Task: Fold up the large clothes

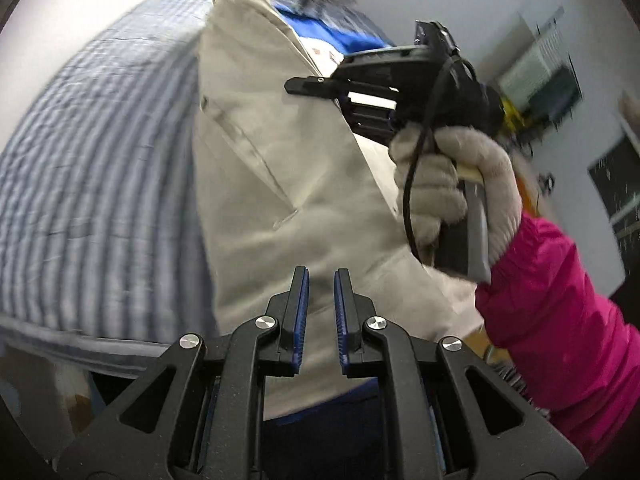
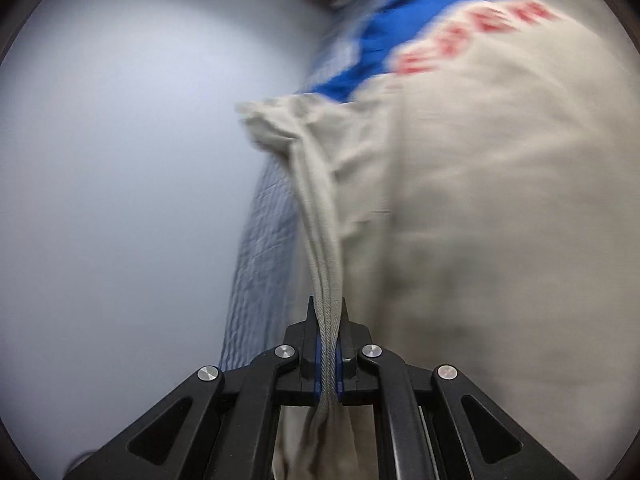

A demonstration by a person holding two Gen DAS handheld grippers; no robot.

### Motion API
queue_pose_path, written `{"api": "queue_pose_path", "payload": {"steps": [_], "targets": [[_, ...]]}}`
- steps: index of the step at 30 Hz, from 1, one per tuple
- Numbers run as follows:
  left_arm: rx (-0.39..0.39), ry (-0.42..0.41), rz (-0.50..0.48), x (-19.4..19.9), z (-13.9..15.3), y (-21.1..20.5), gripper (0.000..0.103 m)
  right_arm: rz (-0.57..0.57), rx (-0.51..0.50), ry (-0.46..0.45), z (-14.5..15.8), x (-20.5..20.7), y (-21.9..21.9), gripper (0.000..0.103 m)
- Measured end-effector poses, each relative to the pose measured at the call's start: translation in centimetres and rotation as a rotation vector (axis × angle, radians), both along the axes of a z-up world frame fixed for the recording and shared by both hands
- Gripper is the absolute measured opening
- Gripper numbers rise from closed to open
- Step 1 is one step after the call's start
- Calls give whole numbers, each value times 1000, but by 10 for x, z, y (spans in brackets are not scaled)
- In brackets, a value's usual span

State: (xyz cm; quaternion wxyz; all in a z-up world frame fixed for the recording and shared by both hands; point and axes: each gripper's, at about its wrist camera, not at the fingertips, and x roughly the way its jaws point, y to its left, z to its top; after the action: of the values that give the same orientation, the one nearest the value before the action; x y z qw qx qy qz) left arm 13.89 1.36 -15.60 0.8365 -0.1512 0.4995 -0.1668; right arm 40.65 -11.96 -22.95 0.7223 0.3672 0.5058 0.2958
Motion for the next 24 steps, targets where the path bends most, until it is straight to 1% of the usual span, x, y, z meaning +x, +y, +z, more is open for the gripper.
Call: {"api": "queue_pose_path", "payload": {"steps": [2, 3, 5, 7, 9, 12, 13, 14, 15, 16, 17, 20, 22, 24], "targets": [[25, 29, -42, 2, -10, -15, 10, -40, -9, 58, -19, -2, -10, 2], [37, 43, -54, 2, -15, -20, 10, -45, -23, 74, -24, -3, -11, 2], [58, 66, -71, 2, -24, -25, 10, -37, -39, 76, -27, -4, -17, 2], [73, 72, -76, 1, -29, -26, 10, -22, -60, 57, -22, -4, -15, 2], [68, 71, -71, 4, -30, -21, 10, 7, -86, 43, -15, -3, -11, 3], [49, 57, -22, -2, -24, -1, 10, 50, -107, 39, -6, -6, -11, 11], [37, 50, 5, -4, -22, 9, 20, 71, -114, 32, -5, -12, -15, 20], [22, 42, 38, -7, -19, 19, 28, 87, -122, 25, 0, -17, -18, 25], [6, 37, 68, -10, -17, 28, 45, 105, -131, 19, 6, -20, -18, 32], [-15, 37, 104, -11, -17, 38, 53, 132, -144, 12, 11, -26, -19, 35], [-34, 45, 126, -10, -20, 44, 53, 160, -158, 9, 15, -34, -21, 36], [-113, 114, 163, -8, -33, 60, 53, 262, -182, 29, 15, -61, -21, 37], [-147, 142, 163, -8, -39, 61, 53, 316, -184, 46, 10, -77, -19, 37], [-179, 173, 142, -10, -46, 57, 53, 369, -167, 69, 2, -94, -17, 37]]}}
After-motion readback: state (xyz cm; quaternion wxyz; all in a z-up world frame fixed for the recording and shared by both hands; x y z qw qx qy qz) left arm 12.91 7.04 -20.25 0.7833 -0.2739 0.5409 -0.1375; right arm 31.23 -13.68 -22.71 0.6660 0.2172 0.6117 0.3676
